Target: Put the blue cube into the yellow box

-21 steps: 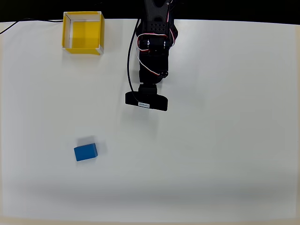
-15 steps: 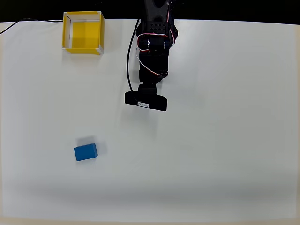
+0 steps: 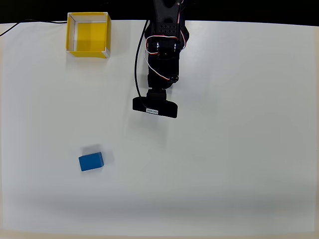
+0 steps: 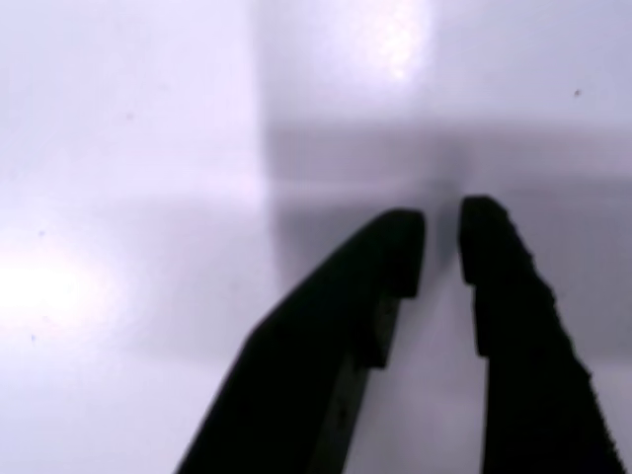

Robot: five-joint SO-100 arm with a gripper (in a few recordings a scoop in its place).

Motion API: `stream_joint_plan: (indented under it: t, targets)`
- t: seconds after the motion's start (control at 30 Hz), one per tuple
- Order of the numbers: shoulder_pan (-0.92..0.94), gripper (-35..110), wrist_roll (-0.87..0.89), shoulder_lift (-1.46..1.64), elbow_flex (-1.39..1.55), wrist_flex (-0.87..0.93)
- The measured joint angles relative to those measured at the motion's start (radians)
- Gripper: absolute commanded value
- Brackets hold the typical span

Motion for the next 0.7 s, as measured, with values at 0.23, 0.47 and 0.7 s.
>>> stream_joint_plan:
  t: [0.23, 0.47, 0.7]
  targets:
    - [0.000, 13, 0.028, -0.005, -0.002, -0.063]
    - [0.100, 27, 0.120, -0.255, -0.069, -0.331]
    - [0.238, 46, 0.253, -0.680, -0.371, -0.515]
